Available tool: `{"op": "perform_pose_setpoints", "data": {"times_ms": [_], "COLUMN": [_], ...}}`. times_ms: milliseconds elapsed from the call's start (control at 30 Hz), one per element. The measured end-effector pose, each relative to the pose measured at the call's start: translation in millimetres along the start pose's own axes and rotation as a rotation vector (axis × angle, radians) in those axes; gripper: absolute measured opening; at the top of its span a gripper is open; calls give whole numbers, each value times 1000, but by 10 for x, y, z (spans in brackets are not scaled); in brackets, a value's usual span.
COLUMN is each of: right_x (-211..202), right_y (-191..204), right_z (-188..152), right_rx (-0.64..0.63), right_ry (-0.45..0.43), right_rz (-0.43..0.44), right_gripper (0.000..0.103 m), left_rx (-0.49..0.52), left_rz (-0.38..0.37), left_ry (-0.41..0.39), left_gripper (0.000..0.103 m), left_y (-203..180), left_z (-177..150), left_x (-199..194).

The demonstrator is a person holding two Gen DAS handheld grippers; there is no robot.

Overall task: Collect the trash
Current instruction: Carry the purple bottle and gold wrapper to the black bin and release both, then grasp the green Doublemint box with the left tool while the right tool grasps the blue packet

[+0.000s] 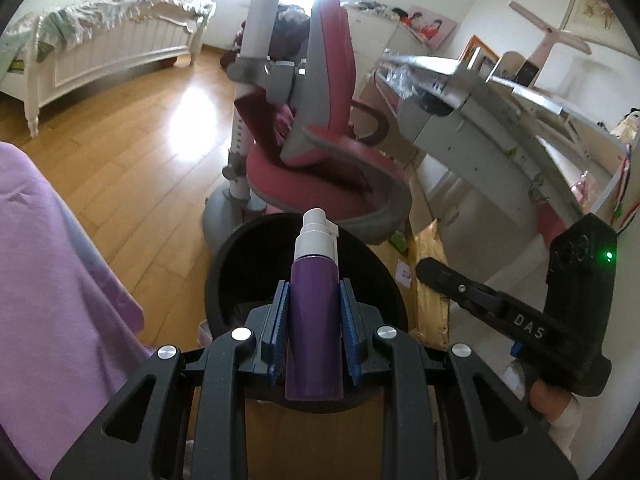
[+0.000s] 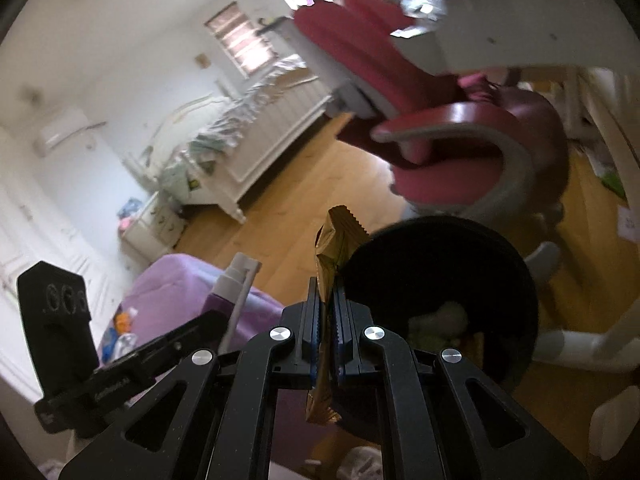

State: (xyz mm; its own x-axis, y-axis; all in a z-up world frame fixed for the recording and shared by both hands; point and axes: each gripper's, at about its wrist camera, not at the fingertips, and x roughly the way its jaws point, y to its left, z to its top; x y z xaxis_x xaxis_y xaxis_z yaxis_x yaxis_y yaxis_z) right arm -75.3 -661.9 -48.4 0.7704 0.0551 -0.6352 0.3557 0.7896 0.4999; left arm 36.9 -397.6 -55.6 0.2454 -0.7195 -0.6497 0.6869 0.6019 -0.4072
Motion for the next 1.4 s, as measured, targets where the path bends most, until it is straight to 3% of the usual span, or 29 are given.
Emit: {"op": "perform_pose_setpoints", "data": {"times_ms": [533, 600, 667, 733, 800, 1067, 1267, 1400], "right_x": [228, 250, 256, 234, 205, 245, 404, 602], "right_y": [-216, -249, -277, -286, -258, 163, 972, 1763], "right_z": [-98, -103, -103, -100, -87, -95, -153, -264], "right_rx": [62, 78, 96, 109, 106, 35, -101, -225], "right_ry": [44, 47, 47, 35, 19, 34, 80, 141], "right_rz": [-52, -62, -73, -85, -93, -66, 19, 122], "right_gripper": [7, 16, 35, 61, 63, 63, 63, 63], "left_rx": [19, 27, 27, 23, 33, 11, -82, -204], "left_rz": [11, 18, 16, -7, -4, 3, 128, 249], "left_ry": [92, 98, 93, 70, 54, -66, -213, -308], "left_gripper": [26, 29, 54, 62, 62, 67, 69, 69], "left_y": [-33, -60, -72, -78, -96, 48, 671, 1375], "left_z": [67, 83, 94, 106, 122, 135, 29, -162], "left_x": [447, 467, 443, 368, 282, -485, -1403, -2089]}}
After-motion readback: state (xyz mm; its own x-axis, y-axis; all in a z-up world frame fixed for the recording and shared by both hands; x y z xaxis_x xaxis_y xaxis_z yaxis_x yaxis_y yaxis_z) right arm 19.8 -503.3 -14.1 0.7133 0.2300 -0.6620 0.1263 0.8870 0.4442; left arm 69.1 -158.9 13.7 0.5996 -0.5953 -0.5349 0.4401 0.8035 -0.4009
